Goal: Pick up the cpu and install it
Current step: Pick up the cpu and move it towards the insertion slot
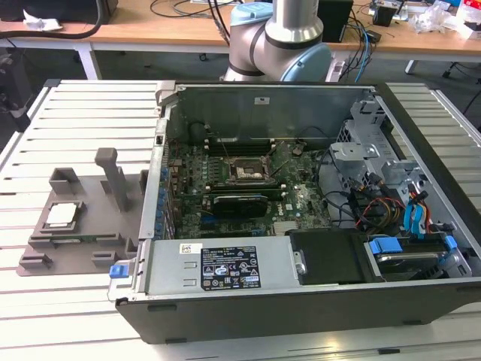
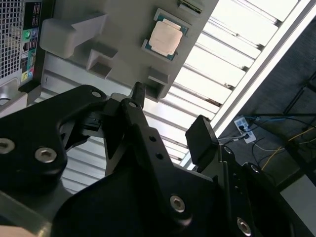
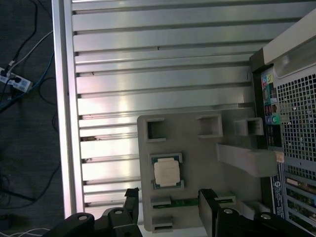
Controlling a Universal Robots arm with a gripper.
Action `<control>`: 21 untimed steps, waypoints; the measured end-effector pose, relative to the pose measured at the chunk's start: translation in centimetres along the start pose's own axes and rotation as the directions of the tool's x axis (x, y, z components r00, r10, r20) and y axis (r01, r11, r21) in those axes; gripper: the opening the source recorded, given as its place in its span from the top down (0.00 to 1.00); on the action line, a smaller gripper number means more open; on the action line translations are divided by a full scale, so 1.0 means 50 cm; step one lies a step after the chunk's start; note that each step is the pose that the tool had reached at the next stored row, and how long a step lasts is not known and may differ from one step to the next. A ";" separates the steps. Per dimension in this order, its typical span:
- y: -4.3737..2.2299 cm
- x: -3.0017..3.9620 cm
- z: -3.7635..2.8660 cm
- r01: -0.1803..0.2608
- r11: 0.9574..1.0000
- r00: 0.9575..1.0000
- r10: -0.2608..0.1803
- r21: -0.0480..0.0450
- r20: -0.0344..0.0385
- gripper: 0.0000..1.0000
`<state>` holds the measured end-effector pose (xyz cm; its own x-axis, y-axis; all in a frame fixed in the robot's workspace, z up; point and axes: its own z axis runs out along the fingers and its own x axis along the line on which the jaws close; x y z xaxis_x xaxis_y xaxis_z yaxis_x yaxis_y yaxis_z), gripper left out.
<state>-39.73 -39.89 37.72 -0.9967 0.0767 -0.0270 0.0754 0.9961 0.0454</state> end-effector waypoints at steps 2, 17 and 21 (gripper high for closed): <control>0.000 0.000 0.003 0.000 1.000 1.000 0.000 0.000 0.000 0.40; -0.001 0.001 0.020 0.000 1.000 1.000 0.000 0.000 0.000 0.40; -0.001 0.001 0.024 0.000 1.000 1.000 0.000 0.000 0.000 0.40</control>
<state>-39.73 -39.88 36.52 -0.9967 0.0767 -0.0271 0.0754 0.9961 0.0454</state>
